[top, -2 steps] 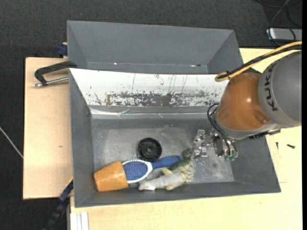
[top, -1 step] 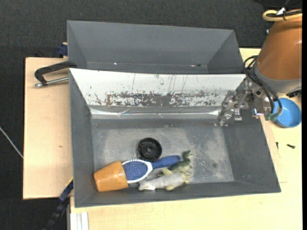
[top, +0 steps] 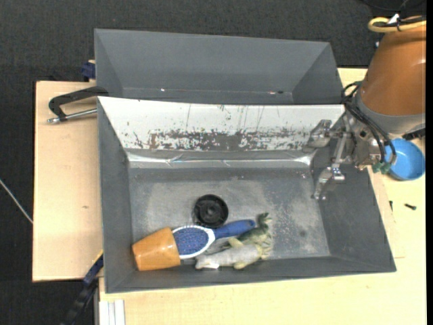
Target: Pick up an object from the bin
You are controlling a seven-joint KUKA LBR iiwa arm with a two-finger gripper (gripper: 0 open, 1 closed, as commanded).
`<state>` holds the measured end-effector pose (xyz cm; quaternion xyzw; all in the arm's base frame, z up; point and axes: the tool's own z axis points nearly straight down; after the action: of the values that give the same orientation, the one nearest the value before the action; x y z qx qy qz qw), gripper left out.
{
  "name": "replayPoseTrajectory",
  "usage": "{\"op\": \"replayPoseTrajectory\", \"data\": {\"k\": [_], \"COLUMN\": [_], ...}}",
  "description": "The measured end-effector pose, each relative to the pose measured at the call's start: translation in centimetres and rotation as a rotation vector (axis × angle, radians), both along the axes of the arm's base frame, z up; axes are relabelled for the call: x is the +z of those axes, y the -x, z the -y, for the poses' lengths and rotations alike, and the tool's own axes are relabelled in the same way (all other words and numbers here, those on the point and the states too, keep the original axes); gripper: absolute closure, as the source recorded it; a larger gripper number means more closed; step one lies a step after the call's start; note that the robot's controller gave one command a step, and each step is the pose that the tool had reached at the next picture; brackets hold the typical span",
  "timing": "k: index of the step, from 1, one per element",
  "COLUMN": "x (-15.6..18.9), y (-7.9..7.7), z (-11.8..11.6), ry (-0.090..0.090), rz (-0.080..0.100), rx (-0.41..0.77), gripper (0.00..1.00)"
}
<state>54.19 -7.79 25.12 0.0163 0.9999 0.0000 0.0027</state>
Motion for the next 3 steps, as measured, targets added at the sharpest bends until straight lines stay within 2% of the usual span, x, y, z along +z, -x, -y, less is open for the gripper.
{"op": "replayPoseTrajectory", "data": {"k": [1, 2, 3], "x": [-13.9, -15.8, -16.3], "y": [-1.2, 2.0, 2.8], "z": [-7.9, -7.6, -7.6], "ry": [-0.003, 0.003, 0.001], "rz": [-0.01, 0.028, 0.001], "rx": [0.2, 0.138, 0.139], "gripper": [0.0, 0.0, 1.0]}}
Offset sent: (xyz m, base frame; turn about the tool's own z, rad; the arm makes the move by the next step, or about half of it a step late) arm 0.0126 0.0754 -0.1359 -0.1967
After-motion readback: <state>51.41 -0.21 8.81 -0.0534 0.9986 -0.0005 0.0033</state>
